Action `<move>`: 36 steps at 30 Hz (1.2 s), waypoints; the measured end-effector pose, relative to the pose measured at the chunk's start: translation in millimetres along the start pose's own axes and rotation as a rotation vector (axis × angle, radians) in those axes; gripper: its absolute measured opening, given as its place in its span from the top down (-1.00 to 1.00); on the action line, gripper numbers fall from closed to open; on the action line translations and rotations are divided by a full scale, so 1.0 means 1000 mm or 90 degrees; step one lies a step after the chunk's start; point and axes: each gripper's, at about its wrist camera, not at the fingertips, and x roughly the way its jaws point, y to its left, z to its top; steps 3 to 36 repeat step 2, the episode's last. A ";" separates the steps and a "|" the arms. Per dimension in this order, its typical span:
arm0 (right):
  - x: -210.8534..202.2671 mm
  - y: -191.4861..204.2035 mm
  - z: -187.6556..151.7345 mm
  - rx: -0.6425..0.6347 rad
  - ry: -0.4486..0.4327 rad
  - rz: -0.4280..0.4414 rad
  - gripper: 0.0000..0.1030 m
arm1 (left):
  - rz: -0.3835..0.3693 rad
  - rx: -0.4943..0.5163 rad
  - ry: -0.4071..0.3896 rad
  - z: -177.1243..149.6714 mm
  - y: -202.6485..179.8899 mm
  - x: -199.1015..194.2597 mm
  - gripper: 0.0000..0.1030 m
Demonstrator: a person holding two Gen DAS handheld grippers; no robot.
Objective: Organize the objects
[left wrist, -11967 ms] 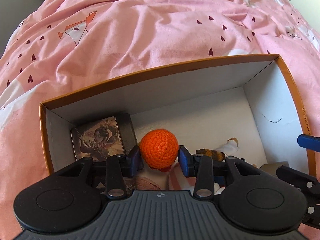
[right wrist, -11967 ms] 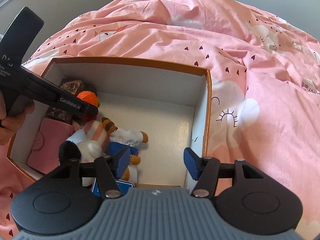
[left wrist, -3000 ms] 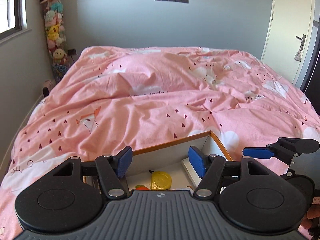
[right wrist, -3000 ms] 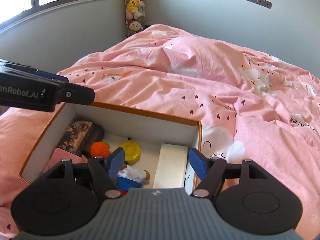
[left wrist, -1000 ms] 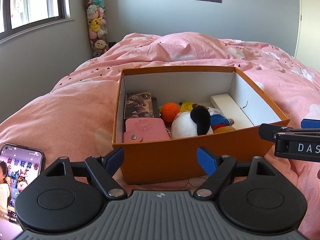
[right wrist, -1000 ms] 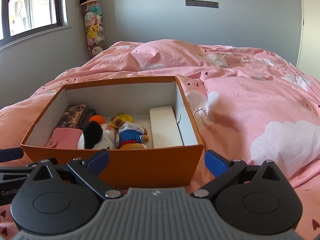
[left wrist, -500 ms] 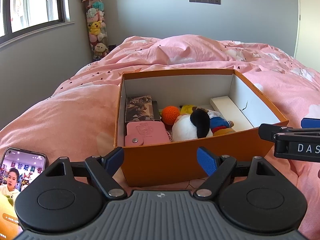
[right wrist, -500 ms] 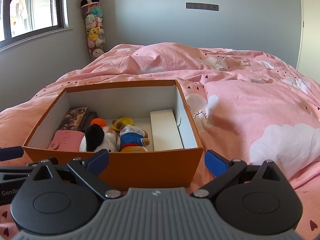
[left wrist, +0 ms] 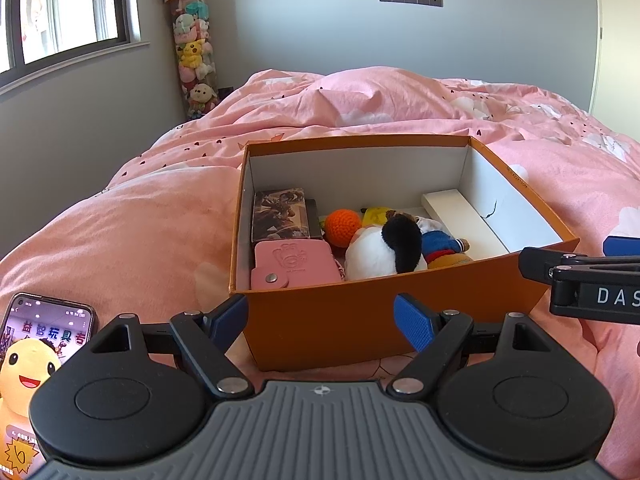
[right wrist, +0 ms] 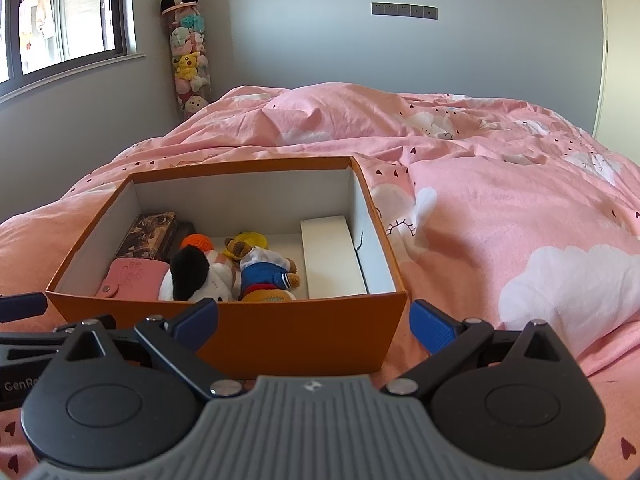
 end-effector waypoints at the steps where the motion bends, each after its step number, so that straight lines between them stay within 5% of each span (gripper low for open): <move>1: 0.000 0.000 0.000 0.000 0.000 0.000 -0.97 | 0.000 0.000 0.000 0.000 0.000 0.000 -0.87; 36: 0.000 0.000 0.000 0.000 0.001 -0.001 -0.97 | 0.000 0.000 0.000 0.000 0.000 0.000 -0.87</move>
